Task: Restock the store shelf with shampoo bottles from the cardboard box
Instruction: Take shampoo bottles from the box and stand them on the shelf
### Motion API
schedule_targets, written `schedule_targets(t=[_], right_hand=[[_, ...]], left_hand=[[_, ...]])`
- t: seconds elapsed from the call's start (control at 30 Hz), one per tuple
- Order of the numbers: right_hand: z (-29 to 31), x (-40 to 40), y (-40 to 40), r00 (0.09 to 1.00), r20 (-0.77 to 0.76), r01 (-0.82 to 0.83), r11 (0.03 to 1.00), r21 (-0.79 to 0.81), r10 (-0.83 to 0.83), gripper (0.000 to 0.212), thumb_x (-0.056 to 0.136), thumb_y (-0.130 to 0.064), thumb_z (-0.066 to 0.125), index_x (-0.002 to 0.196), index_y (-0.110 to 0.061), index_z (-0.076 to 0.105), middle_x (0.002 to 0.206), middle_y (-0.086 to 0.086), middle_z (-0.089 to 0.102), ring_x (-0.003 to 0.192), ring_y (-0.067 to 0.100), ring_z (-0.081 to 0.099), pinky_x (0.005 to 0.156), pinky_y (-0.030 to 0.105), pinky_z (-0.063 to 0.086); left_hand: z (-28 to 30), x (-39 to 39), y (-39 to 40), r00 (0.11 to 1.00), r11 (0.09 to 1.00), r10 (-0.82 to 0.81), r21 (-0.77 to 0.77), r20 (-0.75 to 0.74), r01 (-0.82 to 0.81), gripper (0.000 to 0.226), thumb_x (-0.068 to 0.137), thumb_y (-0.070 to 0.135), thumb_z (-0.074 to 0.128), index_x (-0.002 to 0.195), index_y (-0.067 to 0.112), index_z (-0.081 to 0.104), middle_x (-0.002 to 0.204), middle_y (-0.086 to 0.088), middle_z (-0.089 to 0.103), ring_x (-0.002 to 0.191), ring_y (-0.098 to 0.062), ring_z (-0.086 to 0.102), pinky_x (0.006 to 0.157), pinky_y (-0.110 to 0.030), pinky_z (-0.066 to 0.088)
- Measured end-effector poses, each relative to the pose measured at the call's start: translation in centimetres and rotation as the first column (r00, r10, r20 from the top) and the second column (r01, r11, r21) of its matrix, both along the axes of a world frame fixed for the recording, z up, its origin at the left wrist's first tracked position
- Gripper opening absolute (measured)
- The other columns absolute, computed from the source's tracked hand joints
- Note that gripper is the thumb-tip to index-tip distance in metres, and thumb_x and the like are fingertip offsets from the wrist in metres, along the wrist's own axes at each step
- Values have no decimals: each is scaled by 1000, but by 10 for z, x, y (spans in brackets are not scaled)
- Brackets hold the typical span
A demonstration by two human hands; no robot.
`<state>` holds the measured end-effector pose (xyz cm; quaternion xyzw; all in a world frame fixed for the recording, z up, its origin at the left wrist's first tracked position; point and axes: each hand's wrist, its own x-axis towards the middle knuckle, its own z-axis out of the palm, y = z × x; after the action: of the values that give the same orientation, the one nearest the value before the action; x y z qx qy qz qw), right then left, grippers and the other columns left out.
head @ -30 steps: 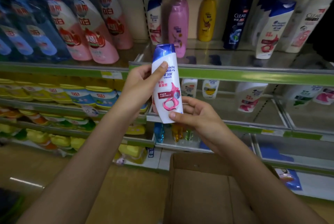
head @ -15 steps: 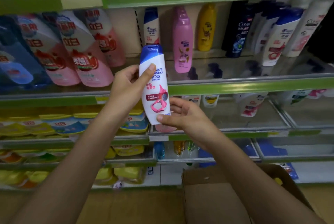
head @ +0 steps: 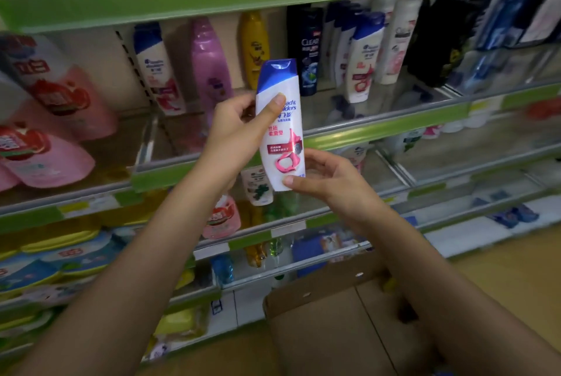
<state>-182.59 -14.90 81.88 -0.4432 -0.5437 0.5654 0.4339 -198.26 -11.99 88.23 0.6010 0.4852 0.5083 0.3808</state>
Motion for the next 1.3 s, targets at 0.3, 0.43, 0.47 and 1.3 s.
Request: schedule_targets(t=[0.3,0.43,0.47,1.3], right_hand=[[11,113,60,991,42,125,986,114,-131,39,78,1,74,116,-5,65,105,8,73,88,12,71,72,17,52],[12,154,110,972,161,143,973,182,-173,35,77,0,75,108,-14,66,97,-1,73,86,7,69,80,21,53],[11,160,120,963,194,147,968,205,-187,35,76,-1,76,107,-14,66,98,-1,73,90,10,69,85,27,54],[1,176,199,730,592,103,911,400,-342,52,70,-18,84,113,-3,57,103,13,70,93,29,67,84,45,55]], left_hand=[[9,118,70,999,992,-41,119,-29,44,14,85,20,69,97,12,67,88,-1,72,79,-11,70,69,-28,58],[5,162,111,995,981,33,191,-90,-16,16,83,23,71,94,12,68,89,-3,72,83,-16,71,77,-41,58],[4,169,119,994,980,56,198,-92,-37,17,82,23,71,93,11,69,87,-3,72,82,-18,71,76,-42,57],[-21,220,155,883,861,449,328,-136,-388,24,82,25,71,100,9,71,96,-4,73,84,-13,68,76,-31,55]])
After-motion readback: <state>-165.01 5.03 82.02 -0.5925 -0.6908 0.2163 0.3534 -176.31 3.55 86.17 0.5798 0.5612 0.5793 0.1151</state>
